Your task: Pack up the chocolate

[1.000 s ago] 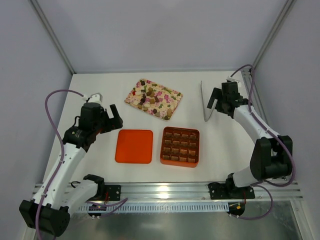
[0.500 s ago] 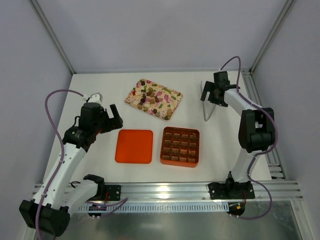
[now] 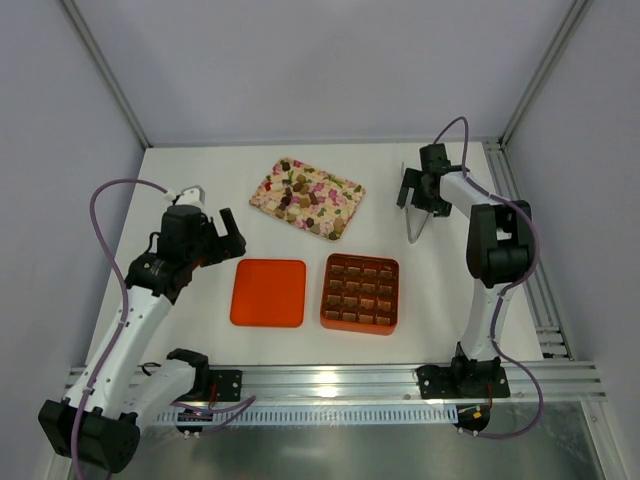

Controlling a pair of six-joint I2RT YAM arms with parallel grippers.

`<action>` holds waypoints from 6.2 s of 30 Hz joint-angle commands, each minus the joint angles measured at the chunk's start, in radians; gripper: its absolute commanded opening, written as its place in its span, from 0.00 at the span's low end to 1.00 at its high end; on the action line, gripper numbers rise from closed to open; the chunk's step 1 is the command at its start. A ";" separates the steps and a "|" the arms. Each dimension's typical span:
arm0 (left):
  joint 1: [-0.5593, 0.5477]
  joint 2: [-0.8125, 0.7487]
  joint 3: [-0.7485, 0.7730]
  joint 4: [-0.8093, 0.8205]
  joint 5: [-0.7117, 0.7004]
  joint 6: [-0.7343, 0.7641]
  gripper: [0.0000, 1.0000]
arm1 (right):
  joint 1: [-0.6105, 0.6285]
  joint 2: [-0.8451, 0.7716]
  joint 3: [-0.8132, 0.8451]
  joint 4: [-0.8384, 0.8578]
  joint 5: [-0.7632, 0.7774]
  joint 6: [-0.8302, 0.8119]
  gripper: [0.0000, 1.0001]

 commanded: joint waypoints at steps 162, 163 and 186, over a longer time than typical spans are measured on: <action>0.005 0.056 0.014 0.013 0.017 -0.015 1.00 | 0.647 -0.749 -0.306 -0.292 -0.082 0.076 0.25; 0.005 0.058 0.011 0.013 0.017 -0.017 1.00 | 0.662 -0.762 -0.323 -0.292 -0.084 0.087 0.25; 0.005 0.073 0.010 0.013 0.017 -0.021 1.00 | 0.713 -0.818 -0.419 -0.269 -0.069 0.132 0.38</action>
